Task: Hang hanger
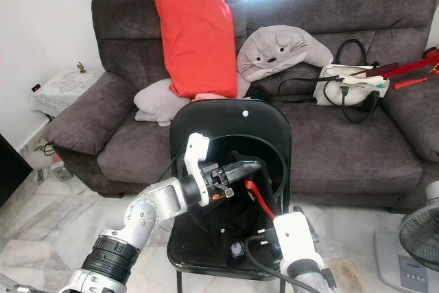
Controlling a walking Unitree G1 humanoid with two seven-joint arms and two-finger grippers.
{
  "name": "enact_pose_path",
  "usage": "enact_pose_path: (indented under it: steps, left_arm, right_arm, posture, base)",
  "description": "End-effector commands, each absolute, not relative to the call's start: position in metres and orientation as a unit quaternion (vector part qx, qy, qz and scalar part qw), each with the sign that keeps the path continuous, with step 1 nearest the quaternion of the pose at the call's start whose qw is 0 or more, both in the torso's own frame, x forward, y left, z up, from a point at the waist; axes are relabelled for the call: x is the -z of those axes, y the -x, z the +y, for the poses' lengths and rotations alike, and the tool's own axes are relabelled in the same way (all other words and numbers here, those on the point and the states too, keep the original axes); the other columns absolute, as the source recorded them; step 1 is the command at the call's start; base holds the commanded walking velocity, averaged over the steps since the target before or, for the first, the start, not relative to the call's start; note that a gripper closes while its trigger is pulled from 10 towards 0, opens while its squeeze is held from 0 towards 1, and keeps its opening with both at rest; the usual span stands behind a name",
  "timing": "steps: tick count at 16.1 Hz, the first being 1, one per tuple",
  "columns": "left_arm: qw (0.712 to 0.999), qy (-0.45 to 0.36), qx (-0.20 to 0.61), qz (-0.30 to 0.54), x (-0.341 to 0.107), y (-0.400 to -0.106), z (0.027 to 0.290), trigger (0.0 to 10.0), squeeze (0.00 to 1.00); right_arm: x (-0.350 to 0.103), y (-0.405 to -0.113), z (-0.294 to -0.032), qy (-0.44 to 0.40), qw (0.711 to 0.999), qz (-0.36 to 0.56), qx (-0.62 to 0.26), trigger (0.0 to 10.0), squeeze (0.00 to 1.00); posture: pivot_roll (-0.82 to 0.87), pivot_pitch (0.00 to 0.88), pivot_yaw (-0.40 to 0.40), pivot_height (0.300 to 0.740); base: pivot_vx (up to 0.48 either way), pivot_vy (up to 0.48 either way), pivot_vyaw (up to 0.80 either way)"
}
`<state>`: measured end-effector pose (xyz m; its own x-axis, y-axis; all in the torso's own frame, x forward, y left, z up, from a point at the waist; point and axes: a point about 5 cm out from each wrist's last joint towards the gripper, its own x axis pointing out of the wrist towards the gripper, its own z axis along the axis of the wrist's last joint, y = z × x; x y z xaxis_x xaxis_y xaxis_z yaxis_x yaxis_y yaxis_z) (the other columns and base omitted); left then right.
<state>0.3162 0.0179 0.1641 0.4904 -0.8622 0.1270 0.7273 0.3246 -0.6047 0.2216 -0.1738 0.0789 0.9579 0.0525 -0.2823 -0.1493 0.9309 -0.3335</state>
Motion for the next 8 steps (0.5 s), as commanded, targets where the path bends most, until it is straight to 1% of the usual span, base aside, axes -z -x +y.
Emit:
enact_pose_path:
  steps: [1, 4, 6, 8]
  left_arm:
    - [0.803, 0.310, 0.501, 0.092, -0.171, -0.315, 0.020, 0.0, 0.00]
    - [0.803, 0.308, 0.501, 0.094, -0.170, -0.315, 0.019, 0.0, 0.00]
    - [0.803, 0.310, 0.500, 0.095, -0.170, -0.315, 0.019, 0.0, 0.00]
    - [0.804, 0.309, 0.499, 0.094, -0.170, -0.315, 0.020, 0.0, 0.00]
  right_arm:
    - [-0.075, -0.219, -0.170, 0.186, 0.968, 0.151, -0.070, 10.0, 0.00]
    - [-0.062, -0.215, -0.181, 0.237, 0.951, 0.192, -0.048, 10.0, 0.00]
    - [-0.059, -0.215, -0.184, 0.265, 0.941, 0.204, -0.043, 10.0, 0.00]
    - [-0.064, -0.219, -0.185, 0.265, 0.946, 0.185, -0.025, 10.0, 0.00]
  posture:
    - [-0.24, 0.000, 0.134, 0.740]
    - [-0.24, 0.000, 0.135, 0.740]
    - [-0.24, 0.000, 0.133, 0.740]
    - [-0.24, 0.000, 0.134, 0.740]
  base:
    - [0.000, 0.000, 0.00]
    - [0.000, 0.000, 0.00]
    - [0.000, 0.000, 0.00]
    - [0.000, 0.000, 0.00]
